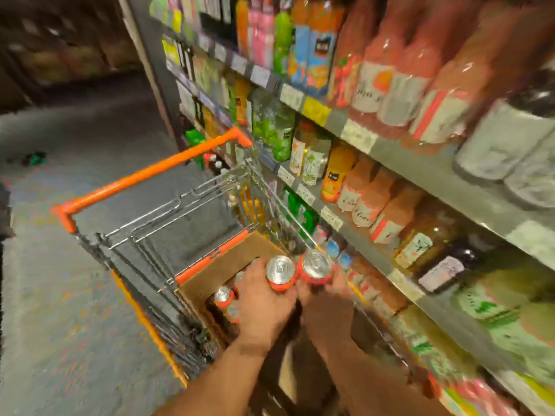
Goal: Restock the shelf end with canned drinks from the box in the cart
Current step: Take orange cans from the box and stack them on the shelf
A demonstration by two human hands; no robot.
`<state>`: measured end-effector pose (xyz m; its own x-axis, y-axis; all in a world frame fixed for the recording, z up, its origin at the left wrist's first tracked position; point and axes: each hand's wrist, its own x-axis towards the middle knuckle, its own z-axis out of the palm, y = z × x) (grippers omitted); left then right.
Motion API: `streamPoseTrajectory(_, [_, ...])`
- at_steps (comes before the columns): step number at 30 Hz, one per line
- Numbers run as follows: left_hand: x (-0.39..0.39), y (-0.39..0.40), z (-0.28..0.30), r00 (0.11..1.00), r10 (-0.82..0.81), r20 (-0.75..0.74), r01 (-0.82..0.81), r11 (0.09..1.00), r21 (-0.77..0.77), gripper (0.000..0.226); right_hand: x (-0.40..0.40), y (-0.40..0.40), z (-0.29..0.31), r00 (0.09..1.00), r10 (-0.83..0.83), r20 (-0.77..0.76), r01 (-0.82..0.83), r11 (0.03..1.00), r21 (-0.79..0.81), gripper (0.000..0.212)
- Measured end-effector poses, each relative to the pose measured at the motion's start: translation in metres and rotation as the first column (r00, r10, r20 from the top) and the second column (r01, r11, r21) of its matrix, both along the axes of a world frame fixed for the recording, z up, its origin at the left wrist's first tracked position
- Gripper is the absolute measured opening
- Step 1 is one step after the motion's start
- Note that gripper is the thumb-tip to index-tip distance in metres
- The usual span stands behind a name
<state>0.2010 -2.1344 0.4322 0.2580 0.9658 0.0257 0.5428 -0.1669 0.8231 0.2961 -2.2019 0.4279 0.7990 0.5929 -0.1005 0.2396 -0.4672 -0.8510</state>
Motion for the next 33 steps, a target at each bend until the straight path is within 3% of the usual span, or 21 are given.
streamPoseTrajectory(4, [0.044,-0.025,0.101,0.963,-0.225,0.148,0.198,0.964,0.177,0.050,0.036,-0.044,0.112,0.949,-0.257,0.181,0.226,0.958,0.176,0.049])
streamPoseTrajectory(6, [0.073,-0.042,0.152,0.928,-0.317,0.194,0.264,0.930,0.256,0.059,0.058,-0.070,0.165,0.900,-0.360,0.246,0.289,0.915,0.282,0.051])
streamPoseTrajectory(9, [0.121,-0.086,0.232,0.865,-0.437,0.246,0.331,0.866,0.375,0.070,0.094,-0.126,0.239,0.808,-0.514,0.287,0.384,0.829,0.407,0.057])
streamPoseTrajectory(15, [0.181,-0.172,0.348,0.748,-0.593,0.298,0.391,0.756,0.524,0.067,0.138,-0.225,0.348,0.655,-0.671,0.347,0.450,0.715,0.534,0.069])
streamPoseTrajectory(27, [0.211,-0.310,0.447,0.622,-0.685,0.378,0.372,0.684,0.628,0.058,0.170,-0.369,0.445,0.573,-0.697,0.431,0.378,0.692,0.615,0.068])
streamPoseTrajectory(30, [0.228,-0.340,0.469,0.570,-0.722,0.391,0.413,0.664,0.624,0.054,0.188,-0.402,0.469,0.531,-0.718,0.449,0.387,0.678,0.625,0.063])
streamPoseTrajectory(33, [0.257,-0.358,0.488,0.554,-0.759,0.343,0.521,0.637,0.568,0.051,0.209,-0.426,0.484,0.548,-0.717,0.431,0.440,0.685,0.581,0.061])
